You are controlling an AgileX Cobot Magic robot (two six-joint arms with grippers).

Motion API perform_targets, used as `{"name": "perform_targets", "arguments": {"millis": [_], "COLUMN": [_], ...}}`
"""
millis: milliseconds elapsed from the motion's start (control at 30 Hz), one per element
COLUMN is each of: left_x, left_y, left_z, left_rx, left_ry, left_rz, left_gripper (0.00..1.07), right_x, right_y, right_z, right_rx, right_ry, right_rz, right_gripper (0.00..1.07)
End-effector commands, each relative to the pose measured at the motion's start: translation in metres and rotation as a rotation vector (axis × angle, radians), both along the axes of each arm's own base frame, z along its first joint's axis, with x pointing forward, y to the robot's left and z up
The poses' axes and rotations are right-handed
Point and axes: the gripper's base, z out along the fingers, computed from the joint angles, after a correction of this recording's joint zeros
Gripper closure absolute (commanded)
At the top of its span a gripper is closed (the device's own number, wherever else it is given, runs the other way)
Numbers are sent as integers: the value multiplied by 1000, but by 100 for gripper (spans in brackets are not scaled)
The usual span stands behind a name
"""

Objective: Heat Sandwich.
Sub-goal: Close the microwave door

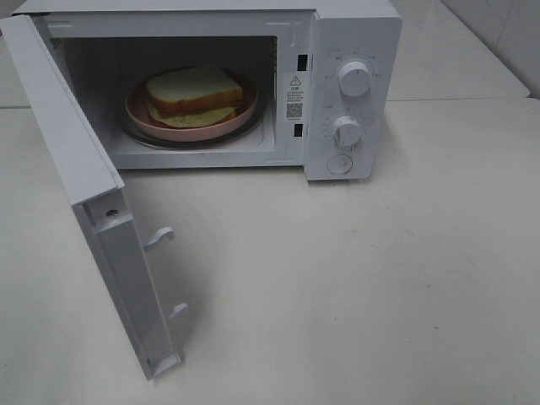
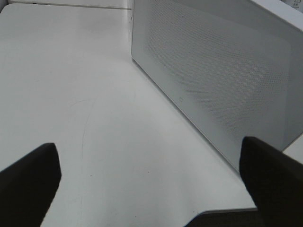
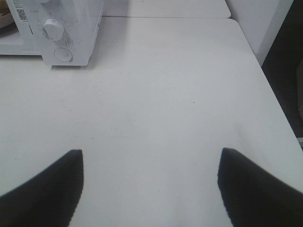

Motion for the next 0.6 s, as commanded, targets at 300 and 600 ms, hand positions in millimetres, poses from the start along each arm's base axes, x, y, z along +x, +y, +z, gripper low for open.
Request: {"name": "perform_targets", "arguments": {"millis": [300,600], "left_x": [-2,-2], "left_y": [-1,-1], "left_z": [1,1], "left_rx": [-7,-7], "left_ry": [-28,-28], "left_rz": [-8,-8], "left_gripper": [10,10], "right_x": [-3,-3], "right_y": [0,0], "right_z": [1,1], "right_rx": [7,7], "right_ry": [-39,-39], "right_rz": [-4,-4], "right_gripper": [31,31]}}
